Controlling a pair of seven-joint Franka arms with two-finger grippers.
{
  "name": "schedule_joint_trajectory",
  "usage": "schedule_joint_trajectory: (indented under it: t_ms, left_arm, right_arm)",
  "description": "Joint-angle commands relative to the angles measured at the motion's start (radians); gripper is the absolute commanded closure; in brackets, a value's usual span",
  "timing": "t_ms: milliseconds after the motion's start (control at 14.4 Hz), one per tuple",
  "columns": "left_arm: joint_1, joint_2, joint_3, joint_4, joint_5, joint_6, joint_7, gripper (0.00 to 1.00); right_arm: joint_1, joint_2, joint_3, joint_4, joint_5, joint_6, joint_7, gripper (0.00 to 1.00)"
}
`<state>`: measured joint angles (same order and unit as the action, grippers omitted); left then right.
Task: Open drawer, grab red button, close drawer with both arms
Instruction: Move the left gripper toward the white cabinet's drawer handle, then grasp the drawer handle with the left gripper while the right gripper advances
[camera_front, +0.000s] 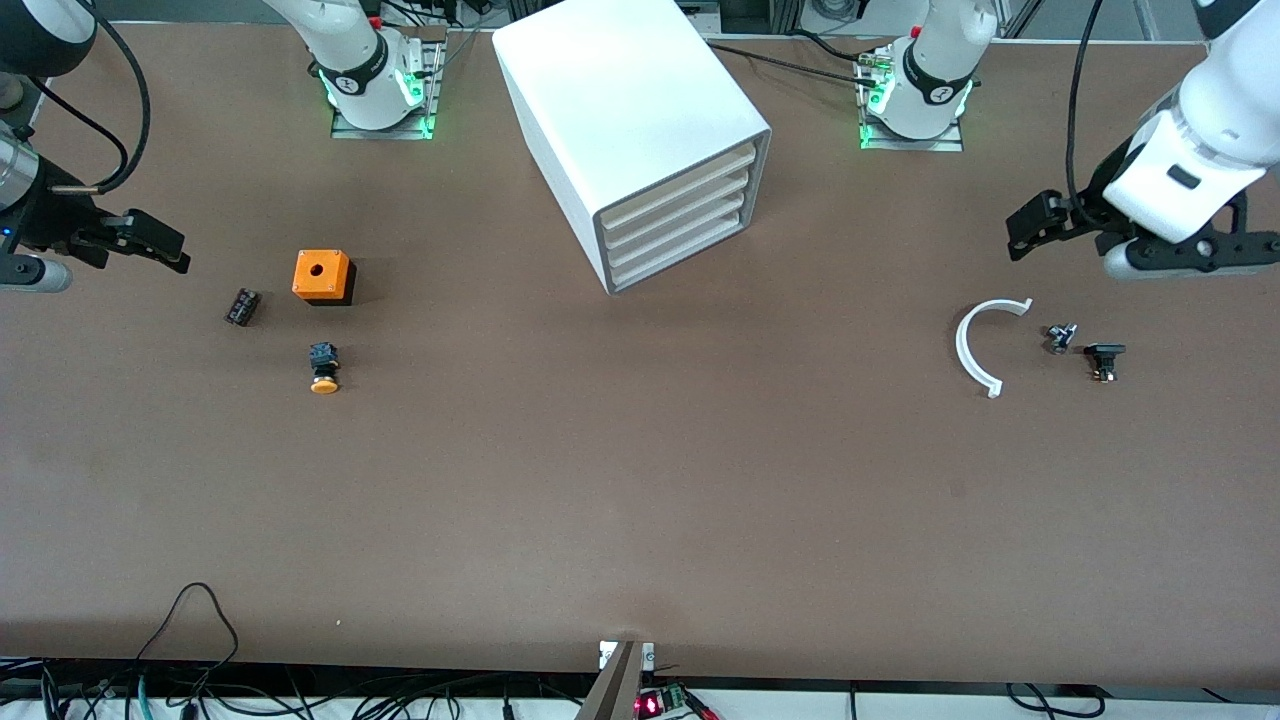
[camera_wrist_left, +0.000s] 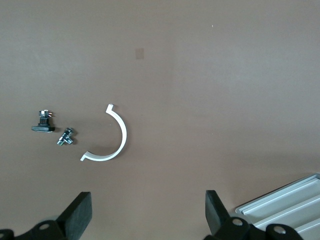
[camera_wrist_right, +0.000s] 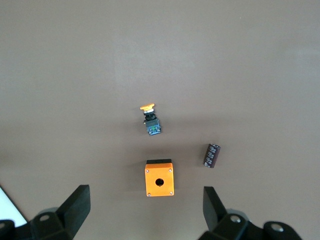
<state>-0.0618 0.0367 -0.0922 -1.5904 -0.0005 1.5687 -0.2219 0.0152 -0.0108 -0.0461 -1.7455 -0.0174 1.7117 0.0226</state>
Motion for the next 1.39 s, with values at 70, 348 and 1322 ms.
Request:
schedule_joint_trajectory:
  t_ms: [70, 348, 1322]
  left_arm:
    - [-0.019, 0.032, -0.029, 0.02, 0.01, -0.01, 0.009, 0.0]
    - [-0.023, 0.106, -0.076, -0.005, 0.01, -0.004, 0.013, 0.0]
    - [-0.032, 0.279, -0.127, -0.35, -0.565, 0.281, 0.287, 0.0]
  right_arm:
    - [-0.006, 0.003, 0.011, 0.011, 0.016, -0.014, -0.016, 0.0]
    - [0.026, 0.002, 0.017, 0.012, 0.03, -0.014, -0.016, 0.0]
    - [0.172, 0.009, 0.022, 0.014, 0.079, -0.006, -0.118, 0.0]
